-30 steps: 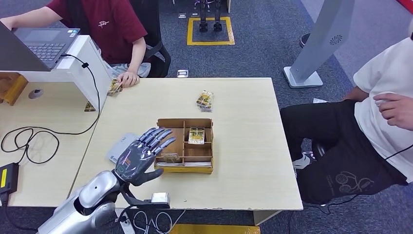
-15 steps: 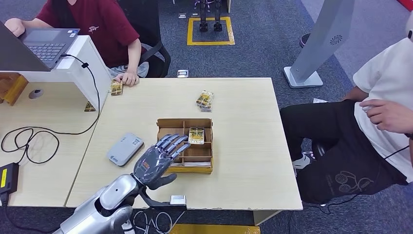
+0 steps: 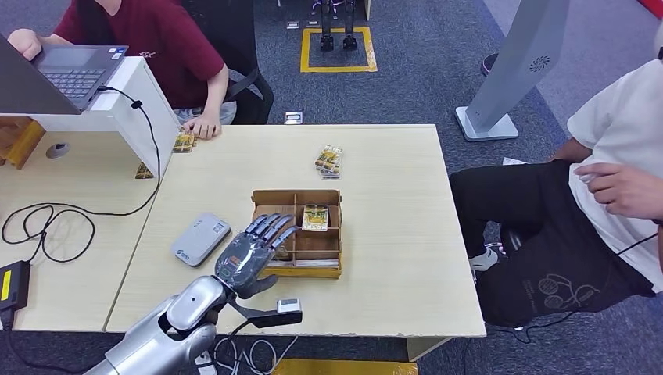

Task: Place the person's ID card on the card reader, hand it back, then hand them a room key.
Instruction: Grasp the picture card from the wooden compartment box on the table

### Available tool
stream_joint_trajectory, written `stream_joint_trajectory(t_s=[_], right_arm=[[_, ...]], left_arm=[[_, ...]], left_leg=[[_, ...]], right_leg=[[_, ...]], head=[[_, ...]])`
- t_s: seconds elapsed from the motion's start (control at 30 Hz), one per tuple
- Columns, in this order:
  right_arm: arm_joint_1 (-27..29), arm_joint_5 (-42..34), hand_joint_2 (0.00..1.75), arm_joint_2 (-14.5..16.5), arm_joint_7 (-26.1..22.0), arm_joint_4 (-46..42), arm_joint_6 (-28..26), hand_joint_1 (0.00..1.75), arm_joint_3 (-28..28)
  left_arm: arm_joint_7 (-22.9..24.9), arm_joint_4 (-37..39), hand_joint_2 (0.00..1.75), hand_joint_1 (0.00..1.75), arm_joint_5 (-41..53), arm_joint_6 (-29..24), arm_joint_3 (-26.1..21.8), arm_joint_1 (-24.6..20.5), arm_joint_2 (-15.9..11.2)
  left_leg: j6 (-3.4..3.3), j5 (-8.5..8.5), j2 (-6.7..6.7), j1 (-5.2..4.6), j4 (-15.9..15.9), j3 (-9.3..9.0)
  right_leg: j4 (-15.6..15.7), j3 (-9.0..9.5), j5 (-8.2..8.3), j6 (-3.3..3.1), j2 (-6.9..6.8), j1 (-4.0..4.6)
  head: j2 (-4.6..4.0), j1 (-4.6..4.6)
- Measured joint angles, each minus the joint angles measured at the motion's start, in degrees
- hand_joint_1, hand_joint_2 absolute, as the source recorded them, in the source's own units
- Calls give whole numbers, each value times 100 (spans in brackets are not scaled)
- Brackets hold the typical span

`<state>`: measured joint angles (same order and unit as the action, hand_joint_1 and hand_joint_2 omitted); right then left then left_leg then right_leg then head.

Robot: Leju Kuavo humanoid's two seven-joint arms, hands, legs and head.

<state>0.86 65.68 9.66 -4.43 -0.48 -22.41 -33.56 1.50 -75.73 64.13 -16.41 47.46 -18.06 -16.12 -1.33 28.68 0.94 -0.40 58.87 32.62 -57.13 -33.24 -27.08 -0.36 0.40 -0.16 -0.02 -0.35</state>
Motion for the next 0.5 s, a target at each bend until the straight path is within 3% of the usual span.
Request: stream_joint_trajectory(t_s=[0.5], right_arm=[[26,-295,175,0,-40,2,3,0,189]], left_arm=[[-334,-136,175,0,-612,67,-381,101,-167]], left_leg=[[0,-1,-1,0,0,0]], right_leg=[[-1,0,0,0,-1,0]], head=[[0,1]])
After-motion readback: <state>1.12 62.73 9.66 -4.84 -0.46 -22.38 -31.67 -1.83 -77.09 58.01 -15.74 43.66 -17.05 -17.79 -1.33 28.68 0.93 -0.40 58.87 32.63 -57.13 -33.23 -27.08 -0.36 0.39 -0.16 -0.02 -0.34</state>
